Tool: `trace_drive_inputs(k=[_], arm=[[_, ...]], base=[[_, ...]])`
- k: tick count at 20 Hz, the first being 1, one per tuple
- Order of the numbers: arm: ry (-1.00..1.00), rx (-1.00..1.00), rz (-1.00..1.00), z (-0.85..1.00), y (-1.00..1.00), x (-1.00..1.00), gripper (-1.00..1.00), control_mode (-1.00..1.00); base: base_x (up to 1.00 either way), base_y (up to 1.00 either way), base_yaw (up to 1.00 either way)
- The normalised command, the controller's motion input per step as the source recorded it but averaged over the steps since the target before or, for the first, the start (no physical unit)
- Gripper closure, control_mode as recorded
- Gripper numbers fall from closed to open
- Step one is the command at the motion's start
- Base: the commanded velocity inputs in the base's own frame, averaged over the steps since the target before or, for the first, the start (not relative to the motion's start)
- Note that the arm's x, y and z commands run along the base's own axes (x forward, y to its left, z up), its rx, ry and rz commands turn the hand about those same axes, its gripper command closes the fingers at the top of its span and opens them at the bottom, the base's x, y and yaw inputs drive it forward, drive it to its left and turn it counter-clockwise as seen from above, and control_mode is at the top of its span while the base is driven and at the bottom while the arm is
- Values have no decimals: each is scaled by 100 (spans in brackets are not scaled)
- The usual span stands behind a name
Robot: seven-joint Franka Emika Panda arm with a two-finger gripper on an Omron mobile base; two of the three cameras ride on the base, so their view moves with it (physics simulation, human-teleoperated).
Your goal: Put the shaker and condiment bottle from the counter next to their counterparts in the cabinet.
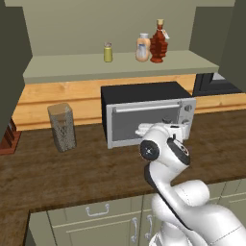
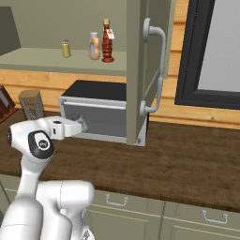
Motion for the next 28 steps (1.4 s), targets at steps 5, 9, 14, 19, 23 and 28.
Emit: trace_drive_inputs(k=[5,9,14,19,23,28], arm=[[5,1,27,63,1,0,100,-100],[13,9,27,55,7,-6,100,-100],[13,11,27,49,11,-25,100,-100],[17,13,25,53,17,-21,100,-100],[15,13,23,49,19,-34,100,-100],[8,11,20,44,21,-47,100,-100]], base=[[0,0,0],[0,0,0],[0,0,0],[0,0,0],[0,0,0],[0,0,0]])
